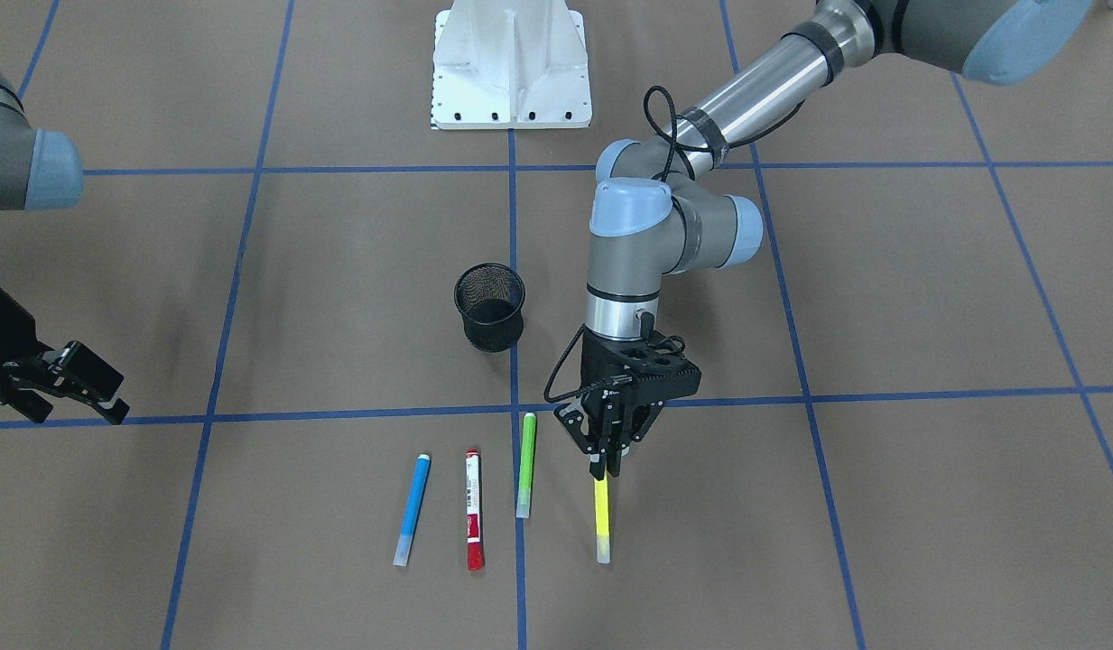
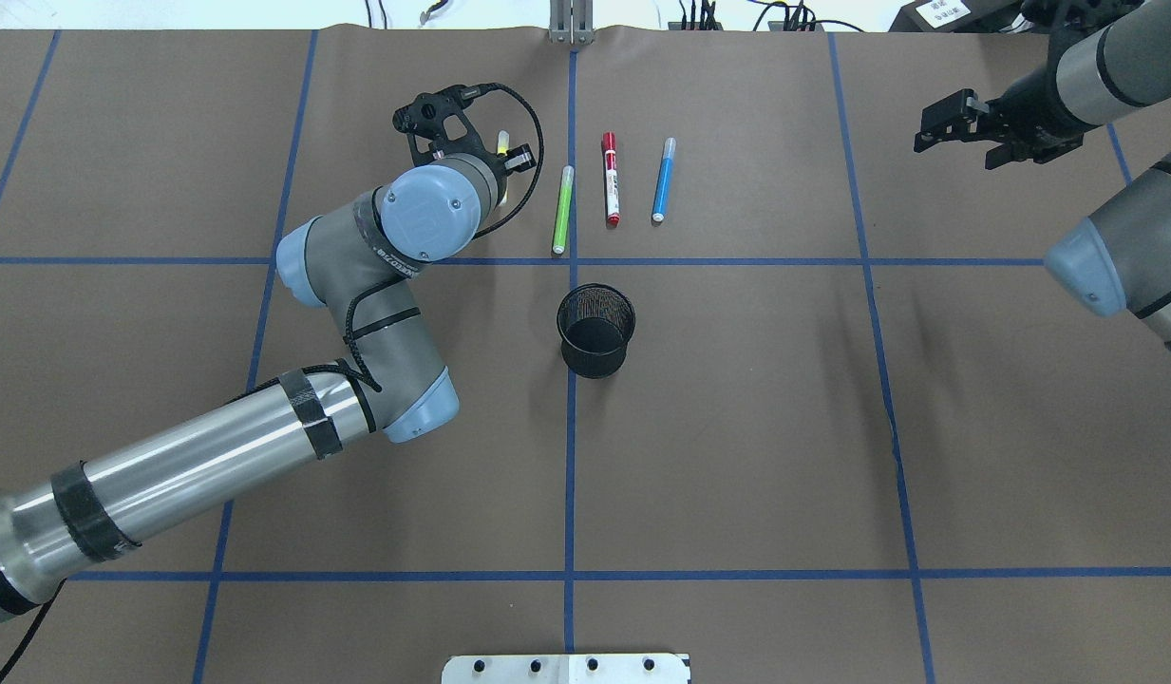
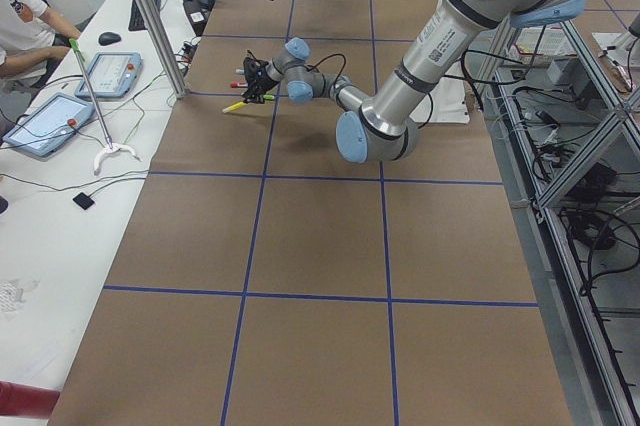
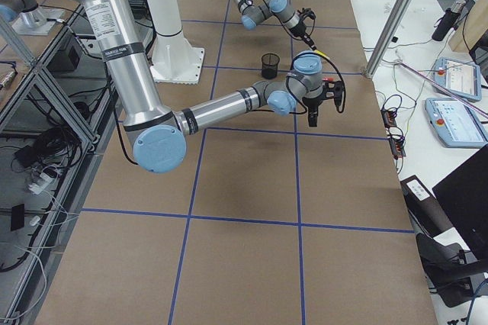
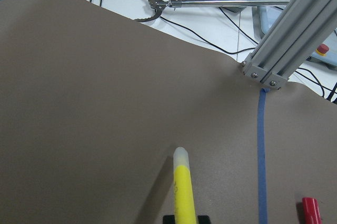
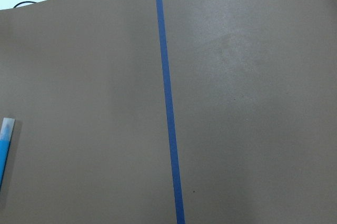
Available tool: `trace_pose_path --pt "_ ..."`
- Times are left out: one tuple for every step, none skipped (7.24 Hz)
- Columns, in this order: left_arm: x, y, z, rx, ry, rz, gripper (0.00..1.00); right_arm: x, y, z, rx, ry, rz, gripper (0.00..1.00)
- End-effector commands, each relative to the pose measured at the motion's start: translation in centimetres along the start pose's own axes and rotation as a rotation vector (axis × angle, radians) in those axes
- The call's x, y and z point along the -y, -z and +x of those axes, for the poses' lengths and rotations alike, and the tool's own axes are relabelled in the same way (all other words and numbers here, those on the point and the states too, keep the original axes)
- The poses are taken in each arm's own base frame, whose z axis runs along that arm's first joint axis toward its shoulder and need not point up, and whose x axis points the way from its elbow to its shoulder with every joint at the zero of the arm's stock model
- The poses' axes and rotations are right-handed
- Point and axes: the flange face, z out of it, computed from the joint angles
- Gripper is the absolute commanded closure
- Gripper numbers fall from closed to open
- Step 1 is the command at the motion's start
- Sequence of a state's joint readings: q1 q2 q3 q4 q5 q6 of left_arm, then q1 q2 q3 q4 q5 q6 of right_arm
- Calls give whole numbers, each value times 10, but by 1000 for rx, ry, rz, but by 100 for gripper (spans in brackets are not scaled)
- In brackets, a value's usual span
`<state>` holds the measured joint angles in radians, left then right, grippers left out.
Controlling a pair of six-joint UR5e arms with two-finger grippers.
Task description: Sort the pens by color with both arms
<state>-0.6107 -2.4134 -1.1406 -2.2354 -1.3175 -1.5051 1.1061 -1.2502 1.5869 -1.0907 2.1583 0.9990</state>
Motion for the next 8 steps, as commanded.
trace_pose_path --pt "-6 6 3 -13 -6 -11 0 0 1 -1 2 -4 0 1" --pt "-1 19 11 -36 -4 -14 0 0 1 -1 2 -4 0 1" --pt "6 47 -6 -76 -1 -25 0 -1 -2 -2 0 -1 -2 1" --pt "9 86 -60 -67 -115 -93 0 -8 -10 -9 -3 14 -8 1" --pt "40 122 -102 7 -257 -110 0 -8 -9 -6 -4 26 -8 1" --pt "76 127 -152 135 -349 -159 0 -10 -9 9 -22 14 -4 1" --pt "118 126 -212 219 -454 -238 0 -10 -7 39 -49 16 -5 1" --pt "139 149 -285 233 -532 -347 0 -2 6 86 -83 126 -4 1"
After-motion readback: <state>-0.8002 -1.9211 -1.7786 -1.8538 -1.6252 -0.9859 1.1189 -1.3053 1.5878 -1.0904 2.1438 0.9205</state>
